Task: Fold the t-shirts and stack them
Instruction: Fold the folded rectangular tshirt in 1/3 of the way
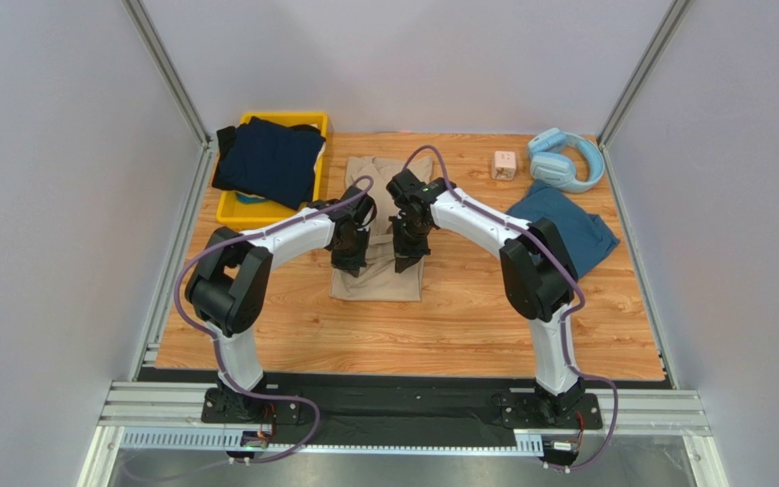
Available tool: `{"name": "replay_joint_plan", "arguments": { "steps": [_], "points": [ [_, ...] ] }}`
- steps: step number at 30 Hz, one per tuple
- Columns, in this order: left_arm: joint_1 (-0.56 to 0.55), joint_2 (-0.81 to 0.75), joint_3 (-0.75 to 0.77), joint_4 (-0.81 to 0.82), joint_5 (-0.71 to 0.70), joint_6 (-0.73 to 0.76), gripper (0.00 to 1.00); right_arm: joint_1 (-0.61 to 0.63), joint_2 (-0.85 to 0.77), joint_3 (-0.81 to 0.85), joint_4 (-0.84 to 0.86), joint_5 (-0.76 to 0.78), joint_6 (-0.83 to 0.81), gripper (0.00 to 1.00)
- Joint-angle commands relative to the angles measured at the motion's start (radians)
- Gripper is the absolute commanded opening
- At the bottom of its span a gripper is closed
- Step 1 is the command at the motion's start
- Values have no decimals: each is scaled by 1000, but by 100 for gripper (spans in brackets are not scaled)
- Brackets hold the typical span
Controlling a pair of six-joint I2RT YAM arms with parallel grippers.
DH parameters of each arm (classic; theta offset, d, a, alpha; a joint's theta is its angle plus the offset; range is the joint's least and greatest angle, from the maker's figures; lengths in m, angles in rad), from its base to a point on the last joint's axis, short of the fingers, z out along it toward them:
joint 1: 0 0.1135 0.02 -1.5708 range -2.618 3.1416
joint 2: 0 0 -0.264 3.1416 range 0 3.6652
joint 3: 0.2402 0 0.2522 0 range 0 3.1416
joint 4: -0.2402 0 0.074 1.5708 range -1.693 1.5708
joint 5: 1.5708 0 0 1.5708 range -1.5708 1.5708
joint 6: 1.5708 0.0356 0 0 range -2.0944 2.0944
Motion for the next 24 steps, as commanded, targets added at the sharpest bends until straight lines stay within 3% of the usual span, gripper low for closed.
{"name": "replay_joint_plan", "arguments": {
  "steps": [1, 10, 24],
  "points": [
    [1, -2, 49, -4, -13, 26, 0, -11, 73, -28, 85, 38, 23, 0],
    [6, 131, 107, 77, -21, 26, 0, -2, 165, -44, 109, 26, 26, 0],
    [81, 228, 312, 78, -38, 33, 0, 35, 138, -171, 134, 17, -16, 0]
  ]
}}
